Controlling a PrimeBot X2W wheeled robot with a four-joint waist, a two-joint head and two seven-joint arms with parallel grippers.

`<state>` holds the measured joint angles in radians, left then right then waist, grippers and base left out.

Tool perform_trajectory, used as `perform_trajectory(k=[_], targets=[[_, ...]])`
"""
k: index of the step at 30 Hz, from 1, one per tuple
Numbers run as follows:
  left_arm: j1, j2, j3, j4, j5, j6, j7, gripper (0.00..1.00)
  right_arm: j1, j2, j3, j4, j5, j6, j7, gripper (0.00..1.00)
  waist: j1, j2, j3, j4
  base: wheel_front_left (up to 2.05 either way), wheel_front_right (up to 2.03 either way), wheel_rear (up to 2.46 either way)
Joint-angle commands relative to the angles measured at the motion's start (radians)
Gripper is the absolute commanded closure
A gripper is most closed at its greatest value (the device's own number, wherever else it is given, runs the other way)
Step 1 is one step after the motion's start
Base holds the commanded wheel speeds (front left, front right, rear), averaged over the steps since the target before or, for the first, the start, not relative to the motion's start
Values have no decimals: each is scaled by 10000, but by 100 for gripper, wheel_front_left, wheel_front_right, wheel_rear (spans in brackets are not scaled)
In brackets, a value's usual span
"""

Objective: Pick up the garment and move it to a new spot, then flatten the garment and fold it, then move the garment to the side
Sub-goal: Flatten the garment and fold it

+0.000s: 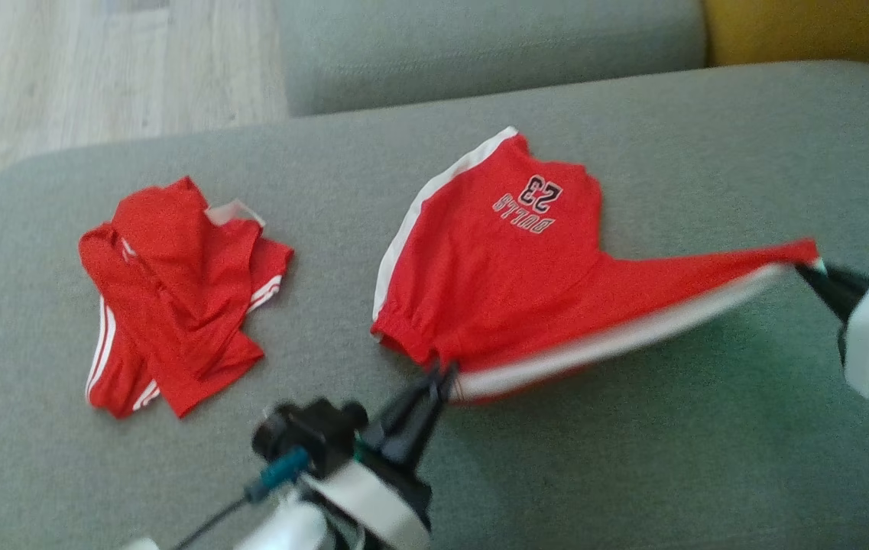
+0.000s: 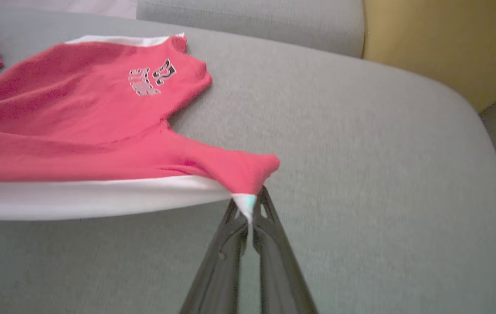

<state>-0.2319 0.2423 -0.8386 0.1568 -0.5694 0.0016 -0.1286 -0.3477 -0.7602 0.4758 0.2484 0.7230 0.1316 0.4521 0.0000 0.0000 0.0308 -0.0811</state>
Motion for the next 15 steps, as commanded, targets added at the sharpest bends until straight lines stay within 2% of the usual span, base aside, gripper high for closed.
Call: perform_trajectory(k=[1, 8, 15], targets=[[-1058, 105, 595, -323, 163, 155, -161, 100, -650, 42, -460, -431, -565, -9, -312, 100, 0, 0, 451, 282, 0, 0, 0], [-2111, -111, 857, 99, 306, 103, -333, 100, -1833, 968, -1141, -314, -2073, -9, -459, 100, 0, 0, 1318, 867, 0, 0, 0], [-3065, -534, 817, 940, 311, -236, -434, 100, -3572, 1796, -908, 1079, -3388, -9, -616, 100, 0, 0, 2168, 1572, 0, 0, 0]])
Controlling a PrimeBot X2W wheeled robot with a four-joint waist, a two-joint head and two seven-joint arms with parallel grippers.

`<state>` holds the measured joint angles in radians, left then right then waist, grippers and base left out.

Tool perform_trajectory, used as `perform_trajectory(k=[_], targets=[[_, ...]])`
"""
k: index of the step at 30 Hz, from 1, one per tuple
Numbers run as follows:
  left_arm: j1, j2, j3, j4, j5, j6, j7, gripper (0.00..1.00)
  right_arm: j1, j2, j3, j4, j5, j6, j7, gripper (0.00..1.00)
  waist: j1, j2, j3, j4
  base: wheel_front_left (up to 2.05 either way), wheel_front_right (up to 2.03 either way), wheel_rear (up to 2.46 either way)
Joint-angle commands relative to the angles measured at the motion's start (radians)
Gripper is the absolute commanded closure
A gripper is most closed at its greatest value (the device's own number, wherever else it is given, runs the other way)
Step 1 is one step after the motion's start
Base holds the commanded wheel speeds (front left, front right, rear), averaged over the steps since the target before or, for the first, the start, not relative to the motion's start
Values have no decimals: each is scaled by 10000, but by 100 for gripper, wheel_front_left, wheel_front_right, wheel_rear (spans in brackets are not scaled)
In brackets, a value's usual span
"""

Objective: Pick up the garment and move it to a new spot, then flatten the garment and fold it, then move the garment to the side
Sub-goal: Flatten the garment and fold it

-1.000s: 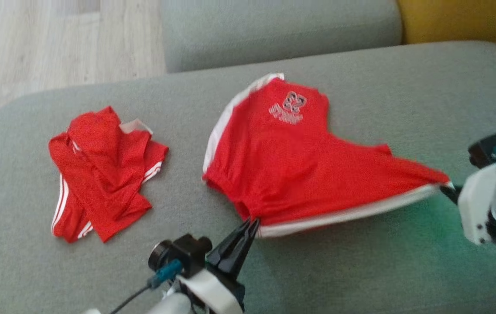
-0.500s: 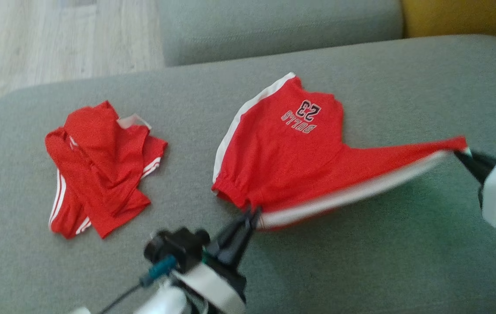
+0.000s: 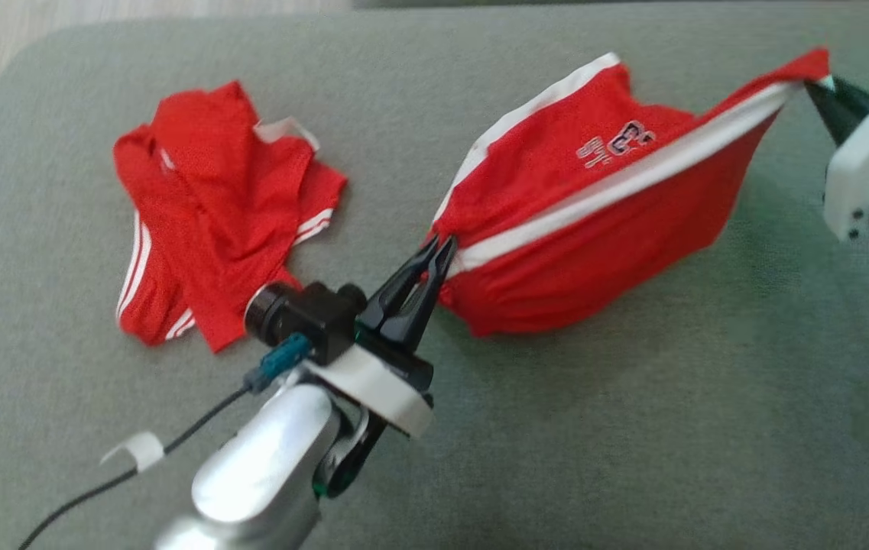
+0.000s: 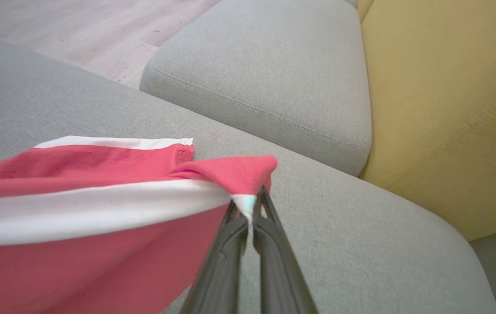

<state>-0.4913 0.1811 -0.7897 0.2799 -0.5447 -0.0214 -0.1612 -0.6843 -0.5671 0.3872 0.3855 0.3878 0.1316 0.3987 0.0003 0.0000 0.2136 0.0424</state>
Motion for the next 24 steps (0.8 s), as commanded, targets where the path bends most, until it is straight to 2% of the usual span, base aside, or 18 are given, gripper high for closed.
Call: perform_trajectory(k=[1, 10, 20, 21, 23, 24], targets=[[-593, 18, 320, -168, 70, -50, -136, 100, -457, -43, 45, -21, -162, -9, -155, 100, -3, 0, 455, 433, 0, 0, 0], [-1575, -523, 235, 875, 203, -317, -488, 100, -2395, 567, 872, 2313, -866, -9, -696, 100, -3, 0, 1460, 1217, 0, 0, 0], [-2105, -1016, 231, 1783, 155, -434, -862, 100, -3635, 790, 1292, 4496, -1118, -9, -1443, 100, -3, 0, 2017, 1827, 0, 0, 0], [-2150, -1065, 281, 1914, 152, -383, -905, 97, -3858, 865, 1120, 4904, -1183, -9, -1656, 0, -3, 0, 2057, 1895, 0, 0, 0], [-2190, -1103, 322, 2029, 201, -299, -940, 7, -4011, 991, 984, 5326, -1183, -9, -1806, 0, -3, 0, 2058, 1951, 0, 0, 0], [-2205, -1116, 336, 2079, 249, -256, -954, 0, -4070, 1053, 922, 5511, -1166, -9, -1908, 0, -3, 0, 2038, 1969, 0, 0, 0]])
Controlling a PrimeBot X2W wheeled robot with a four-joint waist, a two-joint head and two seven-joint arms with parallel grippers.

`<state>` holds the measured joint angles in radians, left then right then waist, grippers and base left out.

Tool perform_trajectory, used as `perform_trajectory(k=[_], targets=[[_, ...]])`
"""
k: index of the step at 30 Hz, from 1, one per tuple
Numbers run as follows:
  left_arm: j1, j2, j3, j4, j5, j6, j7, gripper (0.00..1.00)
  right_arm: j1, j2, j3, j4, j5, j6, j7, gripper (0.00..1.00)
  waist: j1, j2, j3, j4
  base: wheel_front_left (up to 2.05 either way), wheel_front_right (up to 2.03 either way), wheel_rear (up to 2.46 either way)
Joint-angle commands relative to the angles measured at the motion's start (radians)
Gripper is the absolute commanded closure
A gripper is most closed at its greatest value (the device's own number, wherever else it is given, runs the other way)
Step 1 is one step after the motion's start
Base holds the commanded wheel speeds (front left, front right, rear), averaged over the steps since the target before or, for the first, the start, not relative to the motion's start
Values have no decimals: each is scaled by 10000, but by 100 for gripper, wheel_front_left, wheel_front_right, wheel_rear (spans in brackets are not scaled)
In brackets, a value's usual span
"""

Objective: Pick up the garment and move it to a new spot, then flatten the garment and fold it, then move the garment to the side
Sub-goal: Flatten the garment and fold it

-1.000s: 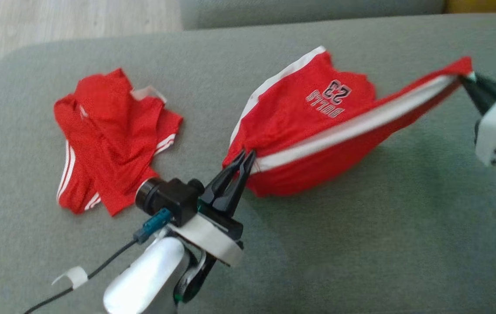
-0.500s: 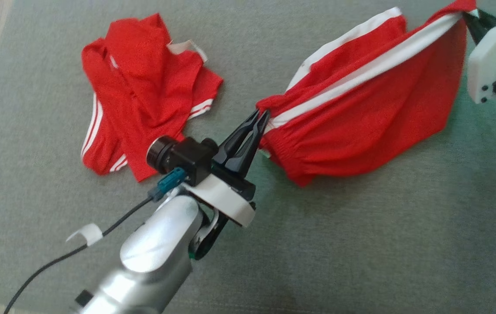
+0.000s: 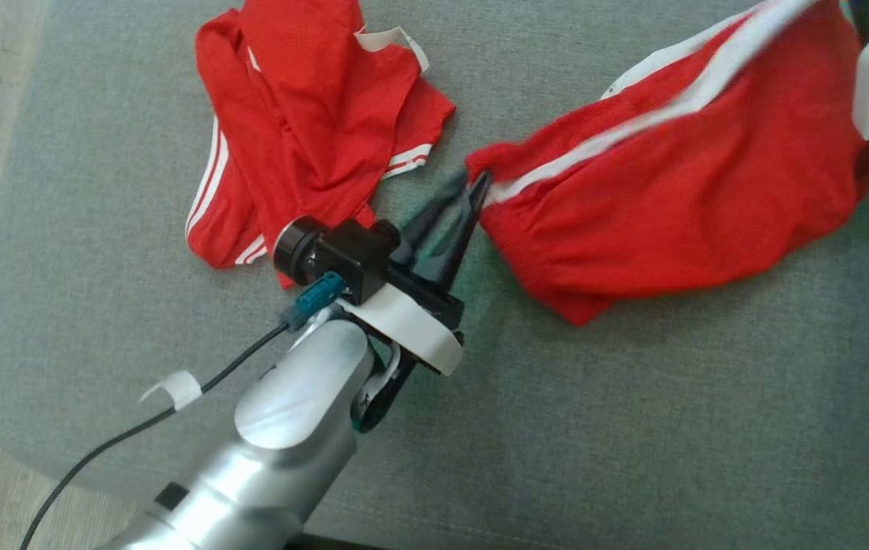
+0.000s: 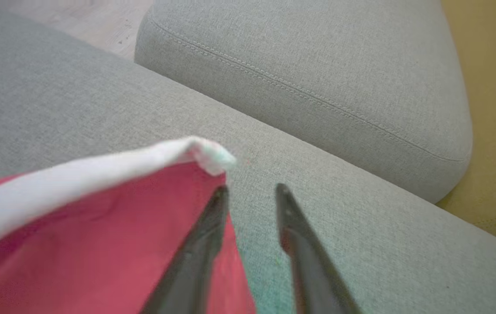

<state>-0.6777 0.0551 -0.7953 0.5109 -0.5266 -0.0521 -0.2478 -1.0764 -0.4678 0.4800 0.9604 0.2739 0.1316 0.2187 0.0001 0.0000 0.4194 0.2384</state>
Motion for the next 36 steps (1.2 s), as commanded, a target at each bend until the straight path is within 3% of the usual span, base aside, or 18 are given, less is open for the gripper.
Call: perform_trajectory(k=[1, 8, 15, 20, 24, 31, 36], targets=[[-341, 136, 407, -174, 107, 75, -99, 0, -206, 111, -62, -71, -39, -9, -238, 0, -1, 0, -64, 17, 0, 0, 0], [-135, 236, 910, -13, 209, 333, -133, 0, -172, 527, -507, 597, 169, -9, -1469, 0, -1, 0, -691, -192, 0, 0, 0], [436, 902, 2211, -1091, 973, 1029, -137, 0, 510, 1277, -1190, 132, 876, -9, -4093, 0, -1, 0, -1725, -816, 0, 0, 0], [1486, 1366, 3333, -2243, 1645, 1551, -138, 0, 1859, 2058, -1746, -1141, 1273, -9, -4755, 0, -1, 0, -2425, -1371, 0, 0, 0], [2673, 1492, 4074, -2853, 1941, 1781, -138, 0, 3742, 2812, -2661, -2961, 1276, -9, -4798, 0, -1, 0, -2836, -1680, 0, 0, 0], [4682, 1372, 4902, -3330, 2329, 1746, -138, 0, 7635, 3966, -3534, -5431, 185, -9, -4802, 0, -1, 0, -3141, -1924, 0, 0, 0], [5127, 1061, 5355, -3474, 2618, 1384, -139, 0, 8645, 4150, -3814, -6128, -325, -9, -4745, 0, -1, 0, -2984, -1810, 0, 0, 0]])
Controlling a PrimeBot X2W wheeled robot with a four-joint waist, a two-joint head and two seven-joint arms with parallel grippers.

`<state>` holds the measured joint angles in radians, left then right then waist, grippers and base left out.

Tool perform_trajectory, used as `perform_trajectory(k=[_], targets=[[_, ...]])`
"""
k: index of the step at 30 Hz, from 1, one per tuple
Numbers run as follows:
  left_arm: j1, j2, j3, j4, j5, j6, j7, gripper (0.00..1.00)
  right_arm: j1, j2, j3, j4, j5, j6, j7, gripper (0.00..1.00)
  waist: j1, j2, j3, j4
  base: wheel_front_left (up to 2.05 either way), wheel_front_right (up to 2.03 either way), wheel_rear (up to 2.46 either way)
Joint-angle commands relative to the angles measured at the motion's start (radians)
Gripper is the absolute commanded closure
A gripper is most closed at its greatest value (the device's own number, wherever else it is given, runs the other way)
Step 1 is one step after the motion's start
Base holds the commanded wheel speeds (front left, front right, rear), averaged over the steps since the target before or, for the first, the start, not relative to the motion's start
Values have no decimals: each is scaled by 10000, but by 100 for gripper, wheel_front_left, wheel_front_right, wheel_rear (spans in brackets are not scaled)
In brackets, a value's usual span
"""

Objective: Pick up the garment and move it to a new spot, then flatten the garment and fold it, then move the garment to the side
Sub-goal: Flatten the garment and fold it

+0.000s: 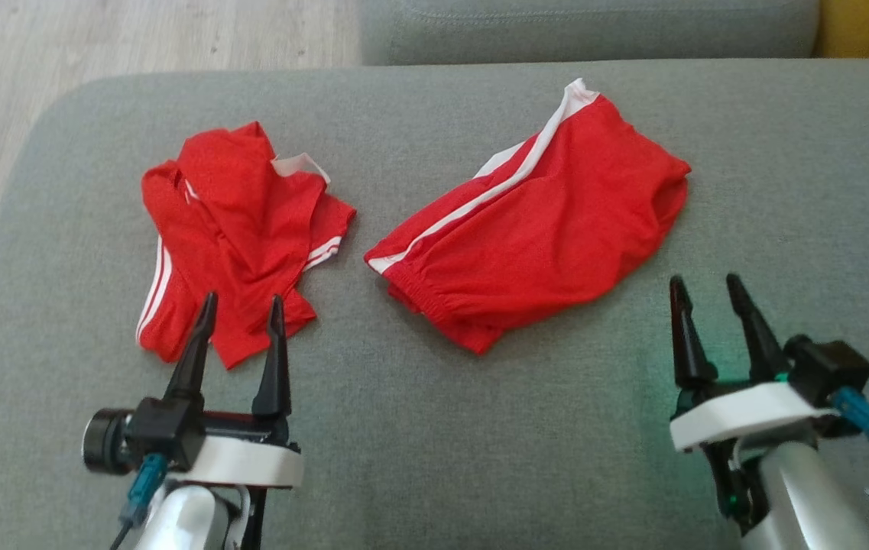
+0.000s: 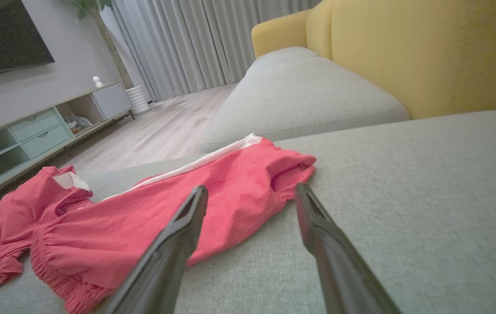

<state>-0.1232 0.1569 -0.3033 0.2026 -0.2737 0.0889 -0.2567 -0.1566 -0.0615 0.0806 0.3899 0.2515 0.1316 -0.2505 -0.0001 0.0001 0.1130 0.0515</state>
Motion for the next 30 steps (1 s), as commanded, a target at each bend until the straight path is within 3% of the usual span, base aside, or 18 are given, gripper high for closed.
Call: perform_trajectory(k=[1, 7, 15, 25, 30], targets=[[-462, 3, 459, -405, 158, -116, -51, 0, -613, 93, 123, -515, -197, -9, 48, 0, 1, -1, 173, 111, 0, 0, 0], [-1020, -331, 538, -470, 492, -572, -51, 0, -1907, 86, -871, -599, -790, -9, 1559, 0, 1, -1, 1093, 591, 0, 0, 0], [-1687, -708, 641, -315, 742, -1039, -51, 0, -4677, -531, -2542, 1296, -1717, -9, 3903, 0, 1, -1, 2175, 1338, 0, 0, 0], [-1998, -964, 772, -208, 883, -1292, -51, 0, -6125, -1136, -3289, 4071, -3302, -9, 4598, 0, 1, -1, 2530, 1756, 0, 0, 0], [-2069, -1022, 868, -263, 922, -1321, -51, 0, -6485, -1093, -3217, 5225, -3297, -9, 4950, 0, 1, -1, 2608, 1744, 0, 0, 0]])
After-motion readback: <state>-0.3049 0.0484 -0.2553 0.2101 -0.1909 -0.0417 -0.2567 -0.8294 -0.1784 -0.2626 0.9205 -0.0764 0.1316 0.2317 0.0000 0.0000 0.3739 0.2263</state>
